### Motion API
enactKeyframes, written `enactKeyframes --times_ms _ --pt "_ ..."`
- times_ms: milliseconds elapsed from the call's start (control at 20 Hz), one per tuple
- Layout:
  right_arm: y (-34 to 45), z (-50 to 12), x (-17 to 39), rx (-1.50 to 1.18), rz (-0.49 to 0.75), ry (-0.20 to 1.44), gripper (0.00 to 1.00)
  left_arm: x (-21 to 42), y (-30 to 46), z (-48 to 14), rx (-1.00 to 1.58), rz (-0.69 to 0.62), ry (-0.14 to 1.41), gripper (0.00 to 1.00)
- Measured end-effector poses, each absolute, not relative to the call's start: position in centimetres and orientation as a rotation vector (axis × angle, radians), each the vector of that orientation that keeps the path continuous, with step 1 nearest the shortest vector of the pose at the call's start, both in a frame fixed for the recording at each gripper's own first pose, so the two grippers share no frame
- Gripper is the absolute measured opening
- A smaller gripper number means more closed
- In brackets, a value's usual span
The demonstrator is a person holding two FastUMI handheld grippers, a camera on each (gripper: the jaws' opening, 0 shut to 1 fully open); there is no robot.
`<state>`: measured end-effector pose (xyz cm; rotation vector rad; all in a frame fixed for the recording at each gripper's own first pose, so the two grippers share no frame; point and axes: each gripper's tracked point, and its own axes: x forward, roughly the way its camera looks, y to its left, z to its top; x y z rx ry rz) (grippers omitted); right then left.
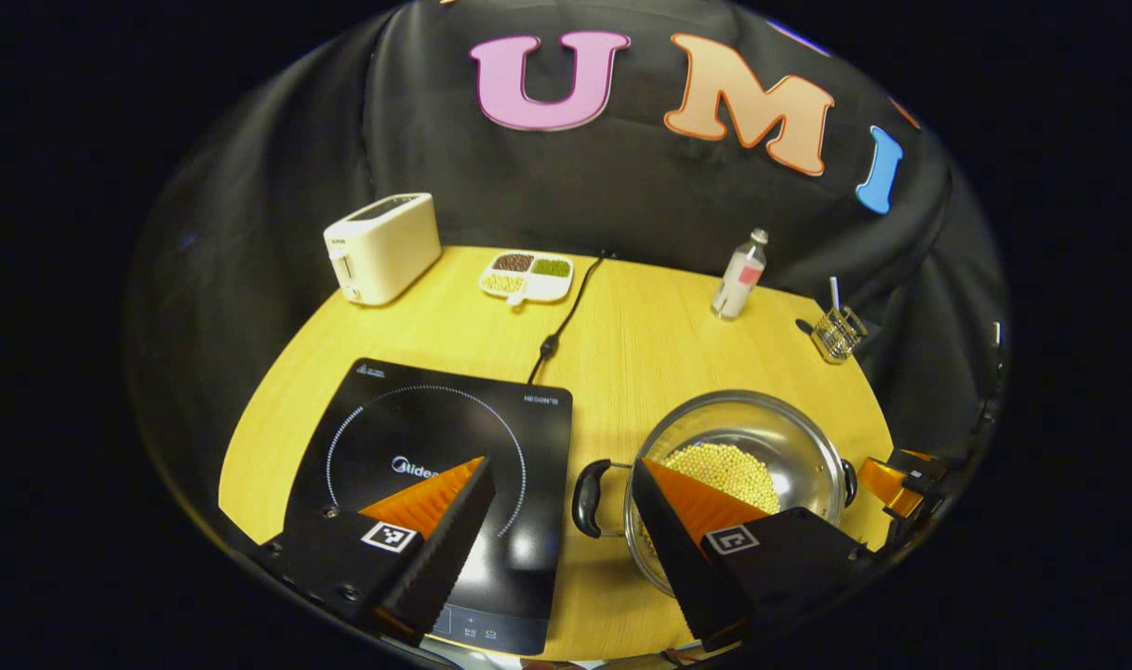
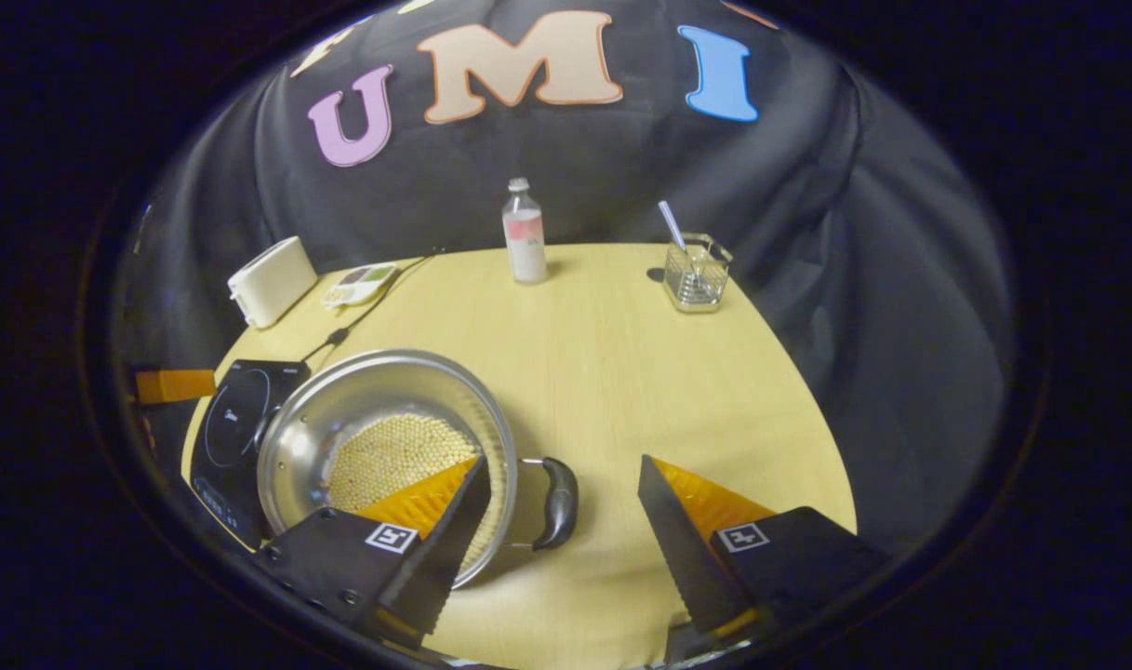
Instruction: First push the handle of the pot to place it horizontally, then grasp the pot with both hands and set it on the induction cooktop.
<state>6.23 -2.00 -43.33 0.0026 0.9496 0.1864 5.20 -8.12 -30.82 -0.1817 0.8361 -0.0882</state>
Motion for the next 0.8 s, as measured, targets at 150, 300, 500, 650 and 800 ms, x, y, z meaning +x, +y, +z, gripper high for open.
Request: enactKeyframes --times_ms 150,300,500,650,800 --pt "-2.0 -45.1 5.6 0.008 0.192 1.010 0.99 4.9 -8.8 -32.3 -0.182 -0.122 0.898 0.97" --pt "-1.7 -46.5 5.1 0.036 0.194 1.065 0.99 4.4 -9.3 -33.0 -0.173 -0.155 0.939 0.97" --pt "-1.1 -48.2 4.7 0.109 0.185 1.144 0.99 4.1 -10.2 -33.7 -0.174 -0.191 0.984 0.97" --pt "-0.4 -48.9 4.2 0.148 0.203 1.197 0.96 4.2 -10.2 -34.3 -0.176 -0.194 1.013 0.97" --pt "0.4 -49.8 3.6 0.187 0.208 1.260 0.96 3.9 -10.4 -35.2 -0.181 -0.202 1.057 0.97"
